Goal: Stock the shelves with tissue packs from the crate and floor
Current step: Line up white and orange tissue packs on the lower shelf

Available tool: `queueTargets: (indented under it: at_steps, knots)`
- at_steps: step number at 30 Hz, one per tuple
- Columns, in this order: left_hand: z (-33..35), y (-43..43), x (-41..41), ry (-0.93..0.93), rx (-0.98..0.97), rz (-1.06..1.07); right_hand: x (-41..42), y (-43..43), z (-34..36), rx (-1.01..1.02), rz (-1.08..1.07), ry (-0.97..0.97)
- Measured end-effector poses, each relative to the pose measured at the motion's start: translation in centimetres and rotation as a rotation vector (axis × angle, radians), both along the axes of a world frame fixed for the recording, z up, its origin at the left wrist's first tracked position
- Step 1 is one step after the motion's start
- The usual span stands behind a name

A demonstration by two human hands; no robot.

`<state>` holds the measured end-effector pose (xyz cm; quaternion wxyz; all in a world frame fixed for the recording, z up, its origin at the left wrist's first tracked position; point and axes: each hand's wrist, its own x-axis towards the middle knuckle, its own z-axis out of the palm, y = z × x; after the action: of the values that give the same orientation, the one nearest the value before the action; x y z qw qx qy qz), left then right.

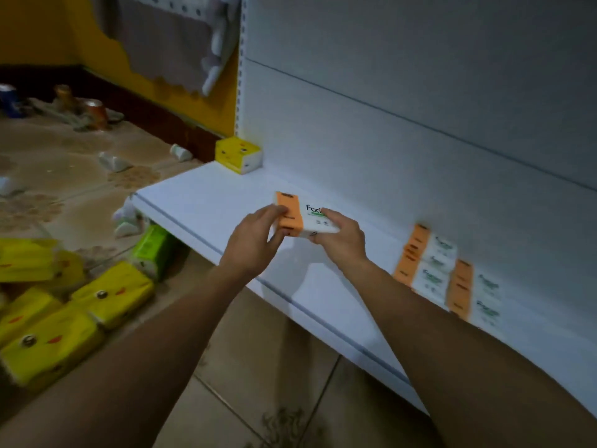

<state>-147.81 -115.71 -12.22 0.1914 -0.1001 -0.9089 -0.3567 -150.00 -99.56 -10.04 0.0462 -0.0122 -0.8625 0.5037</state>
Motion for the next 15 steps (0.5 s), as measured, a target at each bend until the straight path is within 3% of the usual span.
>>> queueTargets:
  at_steps: [3, 9, 12, 15]
  knots:
    - [-0.2, 5.3, -0.7, -0.002, 0.092, -0.093, 0.3, 5.4, 0.6, 0.026, -0.094, -0.007]
    - [-0.9, 12.4, -1.7, 0.03, 0.11, -0.248, 2.3, 14.2, 2.4, 0.183, -0.056, 0.055]
    - [-2.4, 15.7, -1.4, -0.056, 0.055, -0.344, 2.7, 18.3, 2.3, 0.234, -0.029, -0.066]
    - [-3.8, 18.0, -0.1, -0.157, 0.079, -0.436, 2.9, 20.9, 1.6, 0.113, -0.046, -0.247]
